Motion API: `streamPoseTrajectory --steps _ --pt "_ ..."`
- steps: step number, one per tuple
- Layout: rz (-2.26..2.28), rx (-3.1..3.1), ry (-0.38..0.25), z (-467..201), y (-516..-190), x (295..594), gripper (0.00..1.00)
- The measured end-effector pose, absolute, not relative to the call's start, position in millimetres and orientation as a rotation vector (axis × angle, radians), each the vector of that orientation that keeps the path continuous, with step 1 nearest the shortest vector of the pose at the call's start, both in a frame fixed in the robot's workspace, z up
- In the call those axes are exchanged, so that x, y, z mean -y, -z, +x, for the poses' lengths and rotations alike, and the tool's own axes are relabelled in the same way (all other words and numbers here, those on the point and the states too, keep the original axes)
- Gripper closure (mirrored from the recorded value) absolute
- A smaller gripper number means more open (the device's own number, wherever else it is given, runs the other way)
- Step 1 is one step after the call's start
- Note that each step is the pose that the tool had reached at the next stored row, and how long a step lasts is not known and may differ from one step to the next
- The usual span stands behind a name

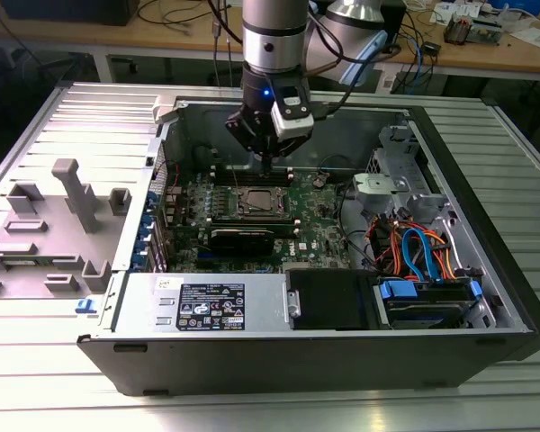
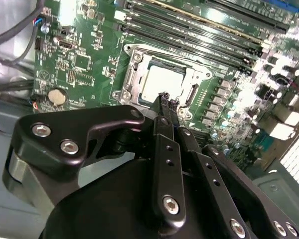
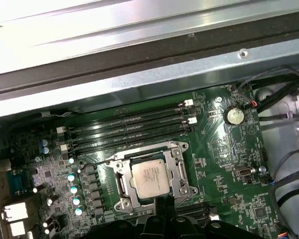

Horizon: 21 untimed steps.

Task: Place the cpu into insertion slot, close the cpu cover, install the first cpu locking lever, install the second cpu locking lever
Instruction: 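Install the first cpu locking lever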

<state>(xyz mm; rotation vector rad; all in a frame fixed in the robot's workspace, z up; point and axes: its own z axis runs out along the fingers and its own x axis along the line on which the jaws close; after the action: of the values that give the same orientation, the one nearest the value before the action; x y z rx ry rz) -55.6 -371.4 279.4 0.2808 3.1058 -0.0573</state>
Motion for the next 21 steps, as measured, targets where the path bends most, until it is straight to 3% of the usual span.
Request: streamPoseTrajectory --steps 7,21 --pt "0.059 -3.115 0.054 -55.8 -279.4 371.8 0.89" --pt "0.048 -3.115 0.054 -55.7 -279.5 371.9 0.89"
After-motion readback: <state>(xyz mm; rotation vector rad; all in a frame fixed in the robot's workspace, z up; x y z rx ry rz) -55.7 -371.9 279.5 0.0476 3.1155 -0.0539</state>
